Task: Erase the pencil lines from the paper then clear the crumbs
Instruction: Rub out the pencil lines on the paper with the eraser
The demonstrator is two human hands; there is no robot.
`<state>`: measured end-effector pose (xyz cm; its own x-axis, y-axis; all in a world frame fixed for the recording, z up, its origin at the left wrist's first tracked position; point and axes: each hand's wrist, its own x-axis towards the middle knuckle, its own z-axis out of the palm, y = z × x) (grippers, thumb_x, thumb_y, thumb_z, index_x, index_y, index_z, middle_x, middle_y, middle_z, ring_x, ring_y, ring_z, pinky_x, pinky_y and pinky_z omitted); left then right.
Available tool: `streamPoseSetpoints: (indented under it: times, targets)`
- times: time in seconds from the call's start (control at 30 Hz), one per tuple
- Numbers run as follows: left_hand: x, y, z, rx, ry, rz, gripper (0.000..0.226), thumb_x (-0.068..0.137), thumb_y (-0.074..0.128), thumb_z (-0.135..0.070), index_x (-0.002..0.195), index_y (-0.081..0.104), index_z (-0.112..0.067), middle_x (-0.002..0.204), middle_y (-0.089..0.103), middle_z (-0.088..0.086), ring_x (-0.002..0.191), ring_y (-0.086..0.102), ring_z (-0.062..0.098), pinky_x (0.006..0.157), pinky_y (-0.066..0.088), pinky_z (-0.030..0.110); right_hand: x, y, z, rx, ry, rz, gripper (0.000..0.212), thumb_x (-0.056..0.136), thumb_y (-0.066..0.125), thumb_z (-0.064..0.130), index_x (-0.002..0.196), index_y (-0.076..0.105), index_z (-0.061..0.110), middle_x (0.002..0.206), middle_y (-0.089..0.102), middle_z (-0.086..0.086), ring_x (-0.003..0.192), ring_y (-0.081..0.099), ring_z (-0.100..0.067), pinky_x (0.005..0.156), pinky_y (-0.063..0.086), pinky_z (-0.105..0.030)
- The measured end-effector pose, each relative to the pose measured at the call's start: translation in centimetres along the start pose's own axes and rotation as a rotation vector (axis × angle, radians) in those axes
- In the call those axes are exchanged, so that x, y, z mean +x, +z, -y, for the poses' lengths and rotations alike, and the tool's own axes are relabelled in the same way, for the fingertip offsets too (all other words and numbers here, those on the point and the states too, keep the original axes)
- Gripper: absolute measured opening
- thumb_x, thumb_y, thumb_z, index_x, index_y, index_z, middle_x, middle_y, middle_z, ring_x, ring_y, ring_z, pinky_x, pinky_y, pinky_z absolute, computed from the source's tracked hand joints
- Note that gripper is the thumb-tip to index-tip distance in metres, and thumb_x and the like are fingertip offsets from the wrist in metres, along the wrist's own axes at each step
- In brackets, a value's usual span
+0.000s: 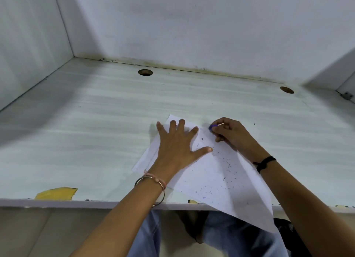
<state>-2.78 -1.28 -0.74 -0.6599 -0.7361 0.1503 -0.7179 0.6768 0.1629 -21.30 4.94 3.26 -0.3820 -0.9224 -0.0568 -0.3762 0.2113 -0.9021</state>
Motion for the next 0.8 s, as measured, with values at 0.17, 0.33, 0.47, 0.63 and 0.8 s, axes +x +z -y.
streamPoseSetpoints:
  times: [0.17, 0.33, 0.47, 0.63, 0.8]
  targets:
    - [0.6, 1.0, 0.2, -0.086, -0.007, 0.091, 0.088, 0.079, 0.019, -0.087, 0.153, 0.011, -0.041, 0.165, -0.006, 0.0, 0.15, -0.015, 0.023, 0.109, -0.013, 0.069, -0.4, 2.5, 1.3, -0.352, -0.121, 0.022, 0.005, 0.083, 0.069, 0.021, 0.085, 0.07, 0.017, 0.073, 0.069, -0.006, 0.06, 0.057, -0.007, 0.059, 0.046, -0.016]
    - [0.6, 1.1, 0.3, -0.096, -0.008, 0.123, 0.089, 0.078, 0.017, -0.088, 0.154, 0.003, -0.043, 0.164, -0.011, -0.002, 0.149, -0.017, 0.022, 0.109, -0.017, 0.068, 0.8, 2.4, 1.1, -0.57, -0.192, -0.055, 0.005, 0.084, 0.064, 0.013, 0.082, 0.067, 0.011, 0.066, 0.061, -0.003, 0.056, 0.048, -0.01, 0.048, 0.037, -0.01]
    - [0.7, 1.1, 0.3, -0.105, -0.013, 0.116, 0.089, 0.078, 0.017, -0.089, 0.153, 0.003, -0.043, 0.164, -0.011, -0.002, 0.149, -0.018, 0.022, 0.109, -0.017, 0.068, 1.9, 1.6, 2.0, -0.602, -0.142, -0.07, 0.006, 0.085, 0.063, 0.014, 0.08, 0.066, 0.012, 0.063, 0.055, 0.003, 0.058, 0.047, -0.011, 0.05, 0.034, -0.012]
    - [0.8, 1.4, 0.3, -0.068, -0.003, 0.091, 0.09, 0.078, 0.016, -0.089, 0.154, 0.002, -0.043, 0.165, -0.008, -0.001, 0.15, -0.014, 0.024, 0.109, -0.013, 0.07, 0.2, 3.1, 1.6, -0.551, -0.224, 0.06, 0.004, 0.084, 0.065, 0.014, 0.081, 0.067, 0.014, 0.062, 0.056, 0.01, 0.053, 0.048, -0.006, 0.051, 0.039, -0.012]
    - [0.8, 1.3, 0.4, -0.093, -0.012, 0.107, 0.089, 0.078, 0.017, -0.089, 0.154, 0.003, -0.043, 0.164, -0.011, -0.001, 0.149, -0.018, 0.023, 0.109, -0.015, 0.069, 2.9, 1.3, 2.0, -0.674, -0.148, -0.036, 0.006, 0.084, 0.062, 0.014, 0.08, 0.065, 0.012, 0.071, 0.059, 0.001, 0.066, 0.053, -0.016, 0.063, 0.043, -0.025]
